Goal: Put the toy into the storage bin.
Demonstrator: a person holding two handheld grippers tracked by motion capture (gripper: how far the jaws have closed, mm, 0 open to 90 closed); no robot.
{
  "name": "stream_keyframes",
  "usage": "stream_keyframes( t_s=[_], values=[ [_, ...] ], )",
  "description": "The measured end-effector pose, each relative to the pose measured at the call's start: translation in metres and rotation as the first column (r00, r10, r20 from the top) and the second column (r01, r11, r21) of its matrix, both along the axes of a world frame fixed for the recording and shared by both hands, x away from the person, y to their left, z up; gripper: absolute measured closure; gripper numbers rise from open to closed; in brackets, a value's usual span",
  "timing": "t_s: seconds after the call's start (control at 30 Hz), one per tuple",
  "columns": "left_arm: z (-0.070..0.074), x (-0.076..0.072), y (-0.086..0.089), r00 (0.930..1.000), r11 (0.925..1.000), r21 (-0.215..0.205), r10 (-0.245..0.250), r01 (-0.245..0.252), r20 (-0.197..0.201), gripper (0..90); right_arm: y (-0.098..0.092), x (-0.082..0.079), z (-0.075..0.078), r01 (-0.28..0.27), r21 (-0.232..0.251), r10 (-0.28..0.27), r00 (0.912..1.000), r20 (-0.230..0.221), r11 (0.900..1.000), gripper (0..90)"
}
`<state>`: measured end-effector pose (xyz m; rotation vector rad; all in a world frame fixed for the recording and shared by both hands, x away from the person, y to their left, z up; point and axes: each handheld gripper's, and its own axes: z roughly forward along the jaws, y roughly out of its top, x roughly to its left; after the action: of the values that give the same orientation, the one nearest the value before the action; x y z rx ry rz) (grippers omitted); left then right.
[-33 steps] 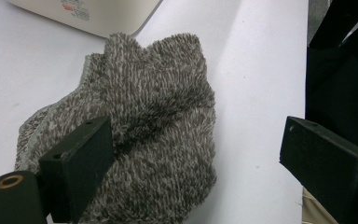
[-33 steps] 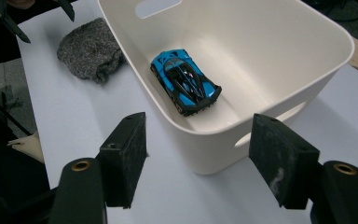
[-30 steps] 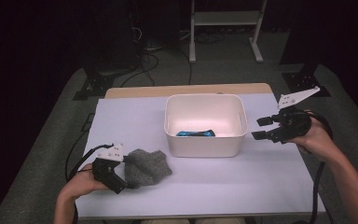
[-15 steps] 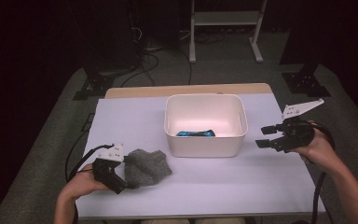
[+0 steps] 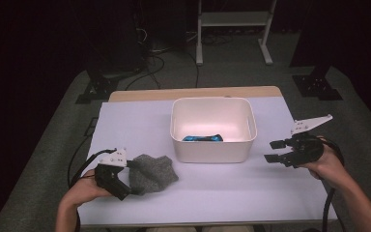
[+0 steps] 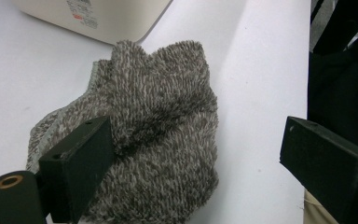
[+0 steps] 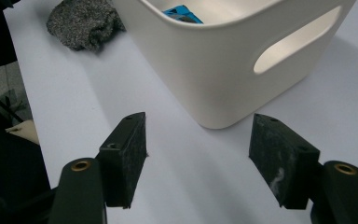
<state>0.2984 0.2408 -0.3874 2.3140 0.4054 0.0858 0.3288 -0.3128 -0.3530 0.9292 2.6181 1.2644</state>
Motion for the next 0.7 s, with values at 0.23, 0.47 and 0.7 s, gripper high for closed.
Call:
stream_keyframes(
  t_s=[0.23,0.47,0.7],
  values=[
    [0.0,0.0,0.0,1.0,1.0,-0.001,0.001,-0.001,0.003,8.9,-0.002,-0.005,-0.015,0.013,0.013,-0.013,0.9998,-0.013,1.0,35.0],
    [0.001,0.0,0.0,0.9999,1.0,0.0,0.001,-0.001,0.012,8.9,-0.003,-0.01,-0.031,0.023,0.02,-0.023,0.9994,-0.027,1.0,34.1],
    [0.0,0.0,-0.001,1.0,1.0,0.001,0.0,0.0,0.008,8.9,-0.005,-0.016,-0.042,0.031,0.03,-0.03,0.9987,-0.041,0.999,34.1]
  ],
)
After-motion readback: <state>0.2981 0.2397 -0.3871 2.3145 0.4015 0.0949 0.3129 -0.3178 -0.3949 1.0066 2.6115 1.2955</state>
